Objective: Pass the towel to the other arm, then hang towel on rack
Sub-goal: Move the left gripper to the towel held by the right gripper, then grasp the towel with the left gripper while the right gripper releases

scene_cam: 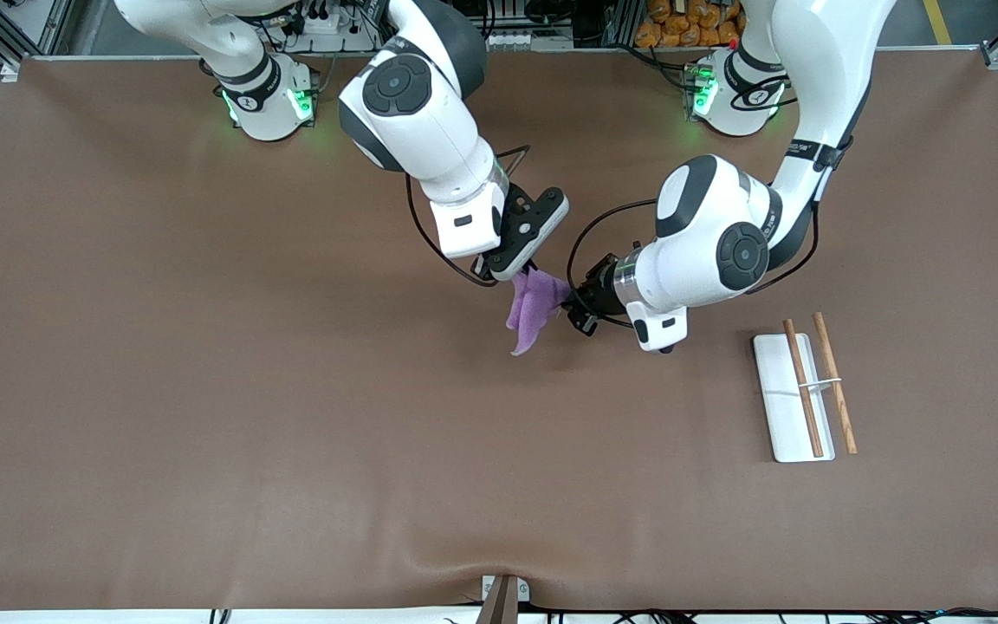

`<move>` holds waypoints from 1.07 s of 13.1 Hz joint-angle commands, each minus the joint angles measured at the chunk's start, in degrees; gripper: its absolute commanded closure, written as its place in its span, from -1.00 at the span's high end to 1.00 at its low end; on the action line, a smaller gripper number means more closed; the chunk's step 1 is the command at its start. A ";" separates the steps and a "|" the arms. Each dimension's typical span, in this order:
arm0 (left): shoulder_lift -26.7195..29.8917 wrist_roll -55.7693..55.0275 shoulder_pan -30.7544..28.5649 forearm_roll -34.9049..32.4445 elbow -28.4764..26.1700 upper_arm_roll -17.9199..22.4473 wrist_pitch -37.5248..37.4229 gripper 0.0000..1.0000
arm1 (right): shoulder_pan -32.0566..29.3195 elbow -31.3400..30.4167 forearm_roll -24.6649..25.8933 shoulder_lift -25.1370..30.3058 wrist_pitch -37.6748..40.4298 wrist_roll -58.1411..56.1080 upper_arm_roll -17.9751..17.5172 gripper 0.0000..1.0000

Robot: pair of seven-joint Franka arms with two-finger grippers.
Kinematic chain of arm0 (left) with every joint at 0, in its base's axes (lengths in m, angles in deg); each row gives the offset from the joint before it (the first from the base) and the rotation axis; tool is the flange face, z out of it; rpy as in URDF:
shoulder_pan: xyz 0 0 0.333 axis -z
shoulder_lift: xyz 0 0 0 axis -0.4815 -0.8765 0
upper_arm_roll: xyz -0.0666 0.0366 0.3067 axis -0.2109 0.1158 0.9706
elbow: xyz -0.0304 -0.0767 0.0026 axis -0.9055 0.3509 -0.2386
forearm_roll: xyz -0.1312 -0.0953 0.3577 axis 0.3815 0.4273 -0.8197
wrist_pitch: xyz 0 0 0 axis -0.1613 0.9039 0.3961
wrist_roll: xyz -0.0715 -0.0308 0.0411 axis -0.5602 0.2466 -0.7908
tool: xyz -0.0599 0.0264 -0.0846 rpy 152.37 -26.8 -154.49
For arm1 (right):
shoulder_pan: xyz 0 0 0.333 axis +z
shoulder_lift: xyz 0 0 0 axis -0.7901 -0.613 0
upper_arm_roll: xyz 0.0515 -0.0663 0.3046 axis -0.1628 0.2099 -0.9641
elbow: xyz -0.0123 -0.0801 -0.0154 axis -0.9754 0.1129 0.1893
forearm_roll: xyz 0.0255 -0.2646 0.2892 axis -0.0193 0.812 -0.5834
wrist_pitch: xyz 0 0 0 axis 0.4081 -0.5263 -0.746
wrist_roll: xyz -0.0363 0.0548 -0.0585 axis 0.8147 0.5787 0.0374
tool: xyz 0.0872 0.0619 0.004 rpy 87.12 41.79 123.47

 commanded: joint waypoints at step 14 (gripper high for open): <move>3.85 34.17 -9.93 -27.54 10.62 0.72 -23.72 -1.00 | -0.63 1.15 0.06 -0.46 0.26 2.28 -0.46 1.00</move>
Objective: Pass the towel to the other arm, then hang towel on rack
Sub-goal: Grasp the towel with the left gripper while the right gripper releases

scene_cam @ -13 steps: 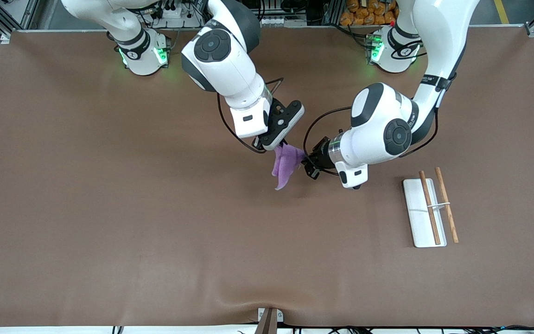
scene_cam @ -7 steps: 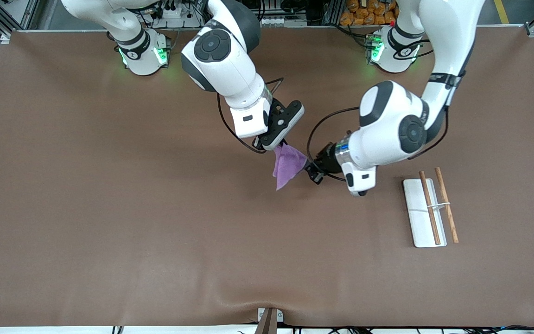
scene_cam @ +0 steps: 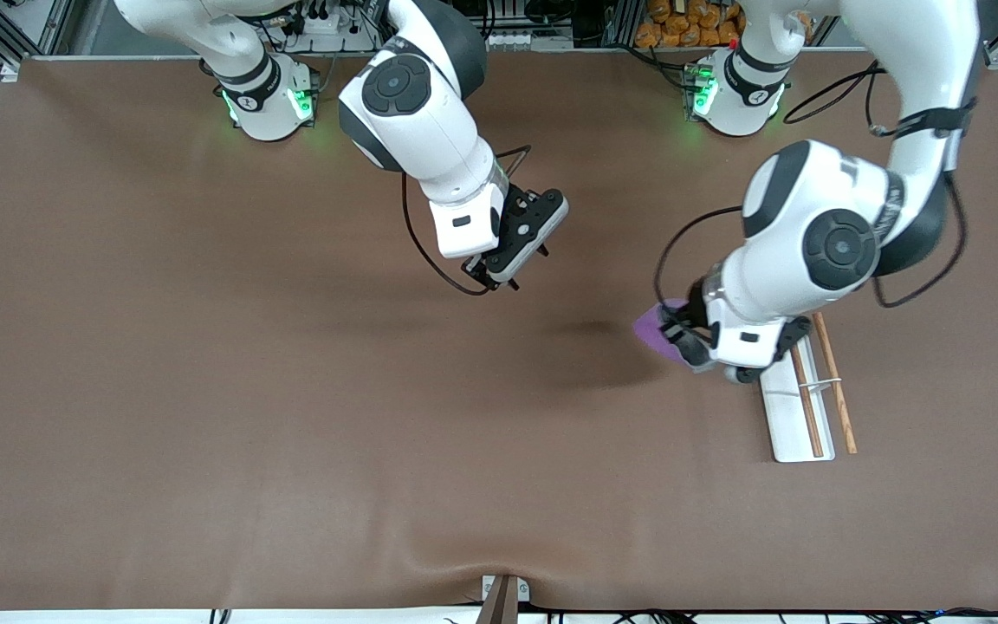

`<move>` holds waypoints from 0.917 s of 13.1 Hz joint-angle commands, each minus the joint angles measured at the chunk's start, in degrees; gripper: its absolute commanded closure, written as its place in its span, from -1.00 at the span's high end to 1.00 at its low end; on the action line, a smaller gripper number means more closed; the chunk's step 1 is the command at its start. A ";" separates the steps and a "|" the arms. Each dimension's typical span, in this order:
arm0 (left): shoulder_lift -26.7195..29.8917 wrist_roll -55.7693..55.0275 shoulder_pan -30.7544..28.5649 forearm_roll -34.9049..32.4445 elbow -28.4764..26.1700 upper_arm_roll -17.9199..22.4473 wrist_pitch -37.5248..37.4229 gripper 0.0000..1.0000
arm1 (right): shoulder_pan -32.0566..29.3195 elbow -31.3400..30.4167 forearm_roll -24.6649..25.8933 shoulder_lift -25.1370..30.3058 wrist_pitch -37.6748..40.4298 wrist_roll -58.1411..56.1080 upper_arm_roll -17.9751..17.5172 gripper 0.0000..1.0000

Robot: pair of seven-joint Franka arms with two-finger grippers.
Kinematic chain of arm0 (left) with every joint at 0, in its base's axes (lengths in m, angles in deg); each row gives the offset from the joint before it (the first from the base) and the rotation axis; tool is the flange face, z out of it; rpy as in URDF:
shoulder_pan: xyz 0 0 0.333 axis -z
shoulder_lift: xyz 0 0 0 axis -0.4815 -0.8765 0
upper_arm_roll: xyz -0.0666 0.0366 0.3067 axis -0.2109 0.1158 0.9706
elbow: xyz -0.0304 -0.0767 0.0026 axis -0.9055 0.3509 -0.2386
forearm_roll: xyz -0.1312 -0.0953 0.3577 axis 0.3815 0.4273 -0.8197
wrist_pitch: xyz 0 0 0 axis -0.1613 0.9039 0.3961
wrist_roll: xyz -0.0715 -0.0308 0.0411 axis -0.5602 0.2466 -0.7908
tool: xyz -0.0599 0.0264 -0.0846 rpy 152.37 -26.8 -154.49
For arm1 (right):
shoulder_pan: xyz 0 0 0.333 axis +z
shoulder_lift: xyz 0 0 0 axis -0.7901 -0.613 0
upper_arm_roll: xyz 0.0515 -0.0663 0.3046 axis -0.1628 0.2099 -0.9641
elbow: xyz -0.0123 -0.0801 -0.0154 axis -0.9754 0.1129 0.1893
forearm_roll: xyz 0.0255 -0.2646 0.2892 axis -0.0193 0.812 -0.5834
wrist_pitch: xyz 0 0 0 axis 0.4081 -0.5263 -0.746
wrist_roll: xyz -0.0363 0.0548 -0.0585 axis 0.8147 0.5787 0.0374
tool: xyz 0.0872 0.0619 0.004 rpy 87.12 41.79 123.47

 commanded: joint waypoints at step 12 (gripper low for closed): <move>4.17 47.38 -14.93 -15.78 3.01 -0.10 -6.93 -1.00 | -16.47 1.19 -0.08 -0.11 1.02 1.32 -0.58 1.00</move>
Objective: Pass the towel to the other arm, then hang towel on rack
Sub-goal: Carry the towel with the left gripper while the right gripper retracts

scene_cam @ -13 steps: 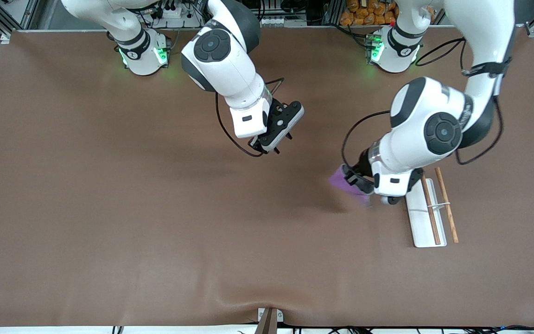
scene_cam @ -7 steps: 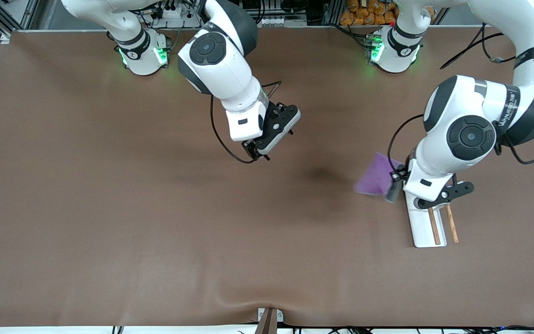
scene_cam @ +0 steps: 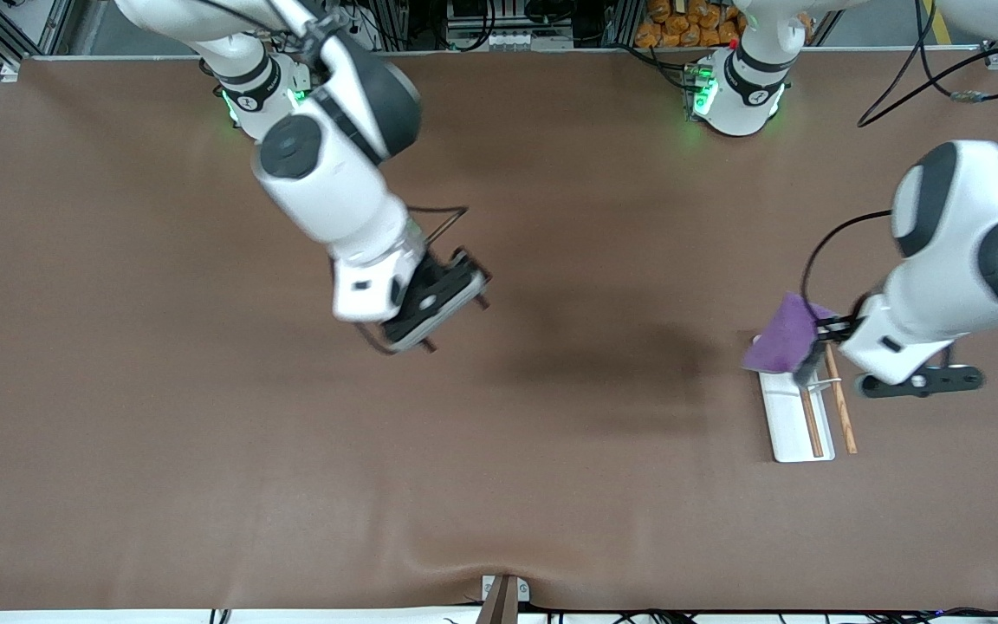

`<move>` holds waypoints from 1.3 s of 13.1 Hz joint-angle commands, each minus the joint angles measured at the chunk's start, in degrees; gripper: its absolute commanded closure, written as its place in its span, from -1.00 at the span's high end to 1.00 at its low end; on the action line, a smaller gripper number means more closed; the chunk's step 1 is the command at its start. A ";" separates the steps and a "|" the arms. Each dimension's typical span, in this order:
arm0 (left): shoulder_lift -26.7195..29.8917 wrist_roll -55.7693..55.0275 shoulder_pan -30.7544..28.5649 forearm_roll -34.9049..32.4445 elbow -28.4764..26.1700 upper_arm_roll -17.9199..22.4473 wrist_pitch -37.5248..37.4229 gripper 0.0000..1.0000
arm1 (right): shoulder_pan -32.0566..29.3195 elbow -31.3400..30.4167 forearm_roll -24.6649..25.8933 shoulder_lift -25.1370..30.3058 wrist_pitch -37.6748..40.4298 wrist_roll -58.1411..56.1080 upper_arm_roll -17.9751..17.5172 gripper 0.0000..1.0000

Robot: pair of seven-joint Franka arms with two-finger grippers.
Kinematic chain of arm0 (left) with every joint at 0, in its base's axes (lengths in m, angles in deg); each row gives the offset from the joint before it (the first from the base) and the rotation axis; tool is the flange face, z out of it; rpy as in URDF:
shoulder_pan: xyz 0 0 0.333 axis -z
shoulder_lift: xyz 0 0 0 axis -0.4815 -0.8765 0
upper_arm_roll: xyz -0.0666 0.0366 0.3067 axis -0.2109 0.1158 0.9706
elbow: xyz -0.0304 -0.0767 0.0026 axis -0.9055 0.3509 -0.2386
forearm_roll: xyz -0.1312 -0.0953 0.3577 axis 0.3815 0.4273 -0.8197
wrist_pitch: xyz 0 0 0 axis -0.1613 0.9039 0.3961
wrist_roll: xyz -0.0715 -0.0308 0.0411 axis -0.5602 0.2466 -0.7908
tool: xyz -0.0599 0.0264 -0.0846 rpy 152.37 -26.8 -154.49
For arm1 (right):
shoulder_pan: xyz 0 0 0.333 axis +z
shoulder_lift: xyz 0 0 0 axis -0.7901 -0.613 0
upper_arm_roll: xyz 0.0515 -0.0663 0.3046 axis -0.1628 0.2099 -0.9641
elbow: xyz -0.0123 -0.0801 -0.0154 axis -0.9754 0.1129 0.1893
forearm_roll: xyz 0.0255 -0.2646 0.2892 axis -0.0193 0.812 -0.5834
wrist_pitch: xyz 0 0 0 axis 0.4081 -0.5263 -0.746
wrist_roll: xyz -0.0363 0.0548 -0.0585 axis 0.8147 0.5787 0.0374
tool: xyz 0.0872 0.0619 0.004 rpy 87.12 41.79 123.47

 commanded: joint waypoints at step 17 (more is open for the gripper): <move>1.16 31.83 -11.52 -4.75 1.83 -0.55 0.44 -1.00 | -25.40 -0.79 1.01 16.12 41.99 0.84 7.50 1.00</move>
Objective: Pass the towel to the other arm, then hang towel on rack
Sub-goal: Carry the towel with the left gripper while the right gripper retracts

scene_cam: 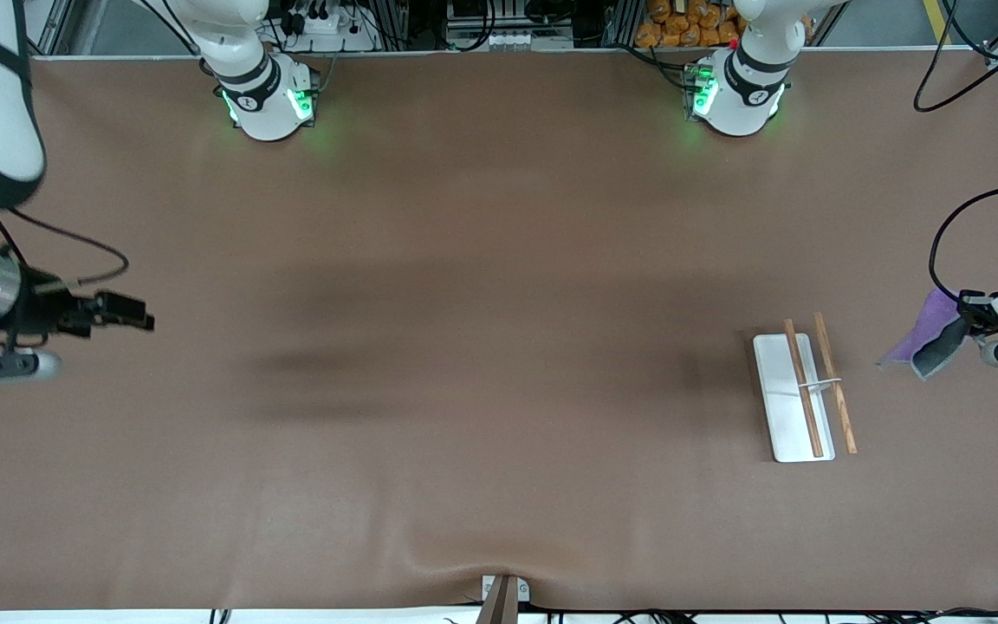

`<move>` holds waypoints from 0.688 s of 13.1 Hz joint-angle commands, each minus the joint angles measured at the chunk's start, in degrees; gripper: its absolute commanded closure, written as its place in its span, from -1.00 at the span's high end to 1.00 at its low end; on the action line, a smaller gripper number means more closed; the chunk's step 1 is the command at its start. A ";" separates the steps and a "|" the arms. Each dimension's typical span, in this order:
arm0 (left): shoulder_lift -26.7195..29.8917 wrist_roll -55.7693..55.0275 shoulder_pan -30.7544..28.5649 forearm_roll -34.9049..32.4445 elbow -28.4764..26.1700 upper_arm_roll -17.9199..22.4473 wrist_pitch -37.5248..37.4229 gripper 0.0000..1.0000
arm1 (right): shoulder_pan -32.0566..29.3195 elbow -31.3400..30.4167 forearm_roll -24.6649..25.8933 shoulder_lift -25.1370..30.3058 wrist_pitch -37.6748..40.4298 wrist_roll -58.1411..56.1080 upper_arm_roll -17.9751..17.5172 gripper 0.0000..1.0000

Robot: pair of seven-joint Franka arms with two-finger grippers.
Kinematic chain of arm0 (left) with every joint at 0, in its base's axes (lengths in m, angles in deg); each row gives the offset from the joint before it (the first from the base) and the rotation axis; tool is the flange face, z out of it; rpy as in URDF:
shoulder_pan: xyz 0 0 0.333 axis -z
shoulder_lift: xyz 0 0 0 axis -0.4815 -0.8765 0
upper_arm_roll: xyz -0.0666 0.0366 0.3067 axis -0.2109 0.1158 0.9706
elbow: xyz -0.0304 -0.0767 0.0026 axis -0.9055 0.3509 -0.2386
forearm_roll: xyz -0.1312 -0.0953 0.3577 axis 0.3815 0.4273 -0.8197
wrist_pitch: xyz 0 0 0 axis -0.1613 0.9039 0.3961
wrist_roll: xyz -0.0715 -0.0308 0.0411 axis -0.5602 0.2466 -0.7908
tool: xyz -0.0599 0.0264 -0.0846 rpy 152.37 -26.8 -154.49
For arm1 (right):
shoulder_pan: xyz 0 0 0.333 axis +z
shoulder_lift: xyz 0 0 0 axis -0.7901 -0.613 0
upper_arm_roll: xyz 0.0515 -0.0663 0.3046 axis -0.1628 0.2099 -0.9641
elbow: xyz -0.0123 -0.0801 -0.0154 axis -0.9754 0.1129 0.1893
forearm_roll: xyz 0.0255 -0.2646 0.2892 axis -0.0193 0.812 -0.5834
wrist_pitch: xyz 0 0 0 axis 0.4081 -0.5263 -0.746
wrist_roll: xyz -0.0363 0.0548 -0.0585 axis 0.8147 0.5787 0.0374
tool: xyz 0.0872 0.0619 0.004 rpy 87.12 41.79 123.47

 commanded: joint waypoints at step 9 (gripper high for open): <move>-6.31 0.06 2.00 -1.41 0.83 -0.94 5.96 -1.00 | 7.95 -5.58 0.63 13.26 5.64 2.08 12.05 1.00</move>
